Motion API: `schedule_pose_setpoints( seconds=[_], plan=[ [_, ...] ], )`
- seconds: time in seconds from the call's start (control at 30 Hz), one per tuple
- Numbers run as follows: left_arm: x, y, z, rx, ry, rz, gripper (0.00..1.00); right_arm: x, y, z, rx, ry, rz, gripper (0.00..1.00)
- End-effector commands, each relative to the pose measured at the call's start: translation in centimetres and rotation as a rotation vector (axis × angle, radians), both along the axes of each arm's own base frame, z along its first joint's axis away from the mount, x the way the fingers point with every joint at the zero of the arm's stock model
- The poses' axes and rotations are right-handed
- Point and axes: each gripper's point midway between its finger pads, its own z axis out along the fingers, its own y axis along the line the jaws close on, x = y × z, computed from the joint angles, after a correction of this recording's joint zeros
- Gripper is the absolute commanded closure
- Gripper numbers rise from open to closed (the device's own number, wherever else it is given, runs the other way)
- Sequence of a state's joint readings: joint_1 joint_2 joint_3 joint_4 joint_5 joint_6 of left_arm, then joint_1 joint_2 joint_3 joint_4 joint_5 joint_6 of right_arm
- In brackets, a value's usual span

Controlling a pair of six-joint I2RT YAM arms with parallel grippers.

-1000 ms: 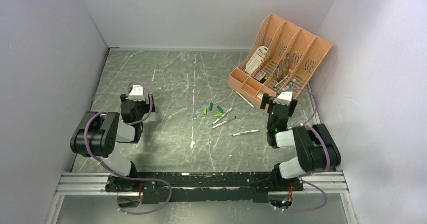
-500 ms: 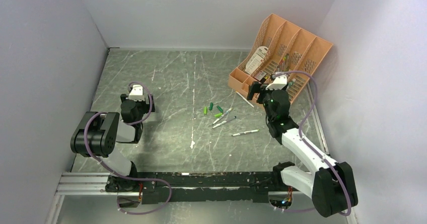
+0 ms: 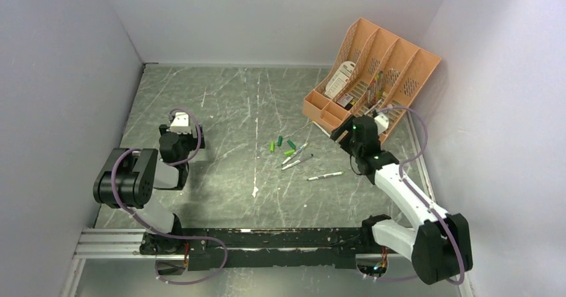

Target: Insert the pens into the pen caps

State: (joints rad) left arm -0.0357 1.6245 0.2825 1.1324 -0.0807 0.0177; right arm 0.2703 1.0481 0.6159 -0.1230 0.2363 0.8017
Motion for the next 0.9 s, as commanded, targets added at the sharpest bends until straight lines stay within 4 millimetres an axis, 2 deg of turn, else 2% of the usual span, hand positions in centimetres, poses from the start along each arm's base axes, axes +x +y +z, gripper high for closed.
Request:
schedule_pose_setpoints(
  seconds=[0.0,0.07,0.17,0.23,0.4,0.5,0.67,0.77,0.87],
  plan=[
    [0.5,-0.3,0.8,-0.016,-0.035,-0.021,0.01,-3.7,0.0,-6.2,0.079,0.281,-0.152,0.33],
    [0.5,-0.3,0.8,-0.017,-0.035,-0.021,0.01,-4.4,0.1,-7.9,0.076,0.34,-0.169,0.38],
    [0.4,-0.2,0.8,-0.014,-0.034,-0.019,0.01,-4.9,0.0,-9.4,0.039,0.4,-0.189,0.4],
    [0.5,-0.3,0.8,-0.014,-0.036,-0.021,0.01,-5.2,-0.3,-10.1,0.013,0.433,-0.201,0.43],
    [0.5,-0.2,0.8,-0.014,-0.036,-0.019,0.01,-6.3,-0.5,-11.2,-0.022,0.49,-0.238,0.44],
    [0.5,-0.2,0.8,-0.014,-0.036,-0.019,0.01,-6.6,-0.1,-11.0,-0.023,0.474,-0.244,0.41],
    [0.4,-0.2,0.9,-0.015,-0.039,-0.017,0.01,-5.9,0.3,-9.8,-0.006,0.4,-0.237,0.37],
    [0.7,0.3,2.5,-0.005,-0.048,0.028,0.01,-5.1,0.4,-8.5,0.003,0.339,-0.225,0.35],
    [0.0,-0.4,5.6,0.017,-0.103,0.003,0.01,-4.5,0.2,-7.2,-0.011,0.294,-0.215,0.34]
  ],
)
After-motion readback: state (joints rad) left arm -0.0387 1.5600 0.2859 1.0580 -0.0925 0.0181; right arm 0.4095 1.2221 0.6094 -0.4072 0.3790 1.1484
